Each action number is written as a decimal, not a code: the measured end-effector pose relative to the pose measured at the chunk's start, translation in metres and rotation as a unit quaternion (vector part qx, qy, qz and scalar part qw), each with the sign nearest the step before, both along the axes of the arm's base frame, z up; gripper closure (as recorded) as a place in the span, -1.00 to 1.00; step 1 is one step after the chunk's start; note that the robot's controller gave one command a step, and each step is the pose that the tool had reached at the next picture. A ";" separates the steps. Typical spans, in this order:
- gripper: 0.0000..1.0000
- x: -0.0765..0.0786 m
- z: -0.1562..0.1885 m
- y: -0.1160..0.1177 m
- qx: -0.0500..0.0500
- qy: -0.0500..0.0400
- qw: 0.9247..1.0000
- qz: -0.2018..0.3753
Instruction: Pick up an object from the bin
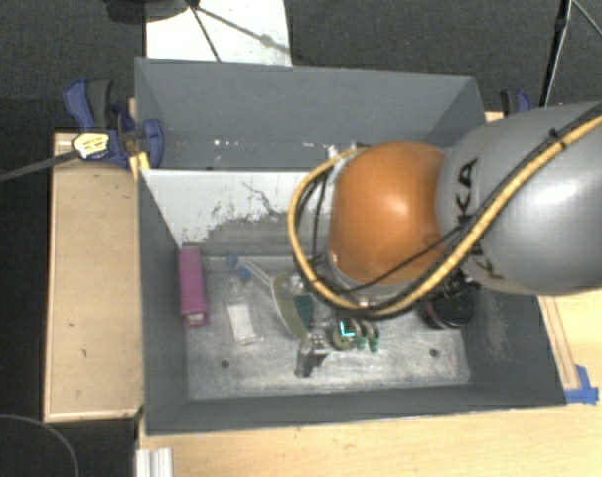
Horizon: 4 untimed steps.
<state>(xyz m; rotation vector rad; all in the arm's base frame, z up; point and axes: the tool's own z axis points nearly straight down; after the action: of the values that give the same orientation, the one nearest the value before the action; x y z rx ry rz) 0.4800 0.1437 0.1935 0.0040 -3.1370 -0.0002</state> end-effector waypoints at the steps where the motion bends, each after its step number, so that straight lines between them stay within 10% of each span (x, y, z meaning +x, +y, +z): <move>1: -1.00 0.037 -0.095 -0.059 0.002 -0.012 0.999 0.033; 2: -1.00 0.003 -0.120 -0.112 0.001 -0.011 0.997 0.072; 3: 1.00 0.004 -0.119 -0.109 0.001 -0.010 0.997 0.071; 4: 1.00 0.017 -0.069 -0.142 -0.001 -0.006 0.999 0.051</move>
Offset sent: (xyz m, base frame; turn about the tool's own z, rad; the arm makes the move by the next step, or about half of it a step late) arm 0.0316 -0.0571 -0.0967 -0.0708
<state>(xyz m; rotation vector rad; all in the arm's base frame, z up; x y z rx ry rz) 0.4970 0.0016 0.1240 0.1659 -3.1445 0.0021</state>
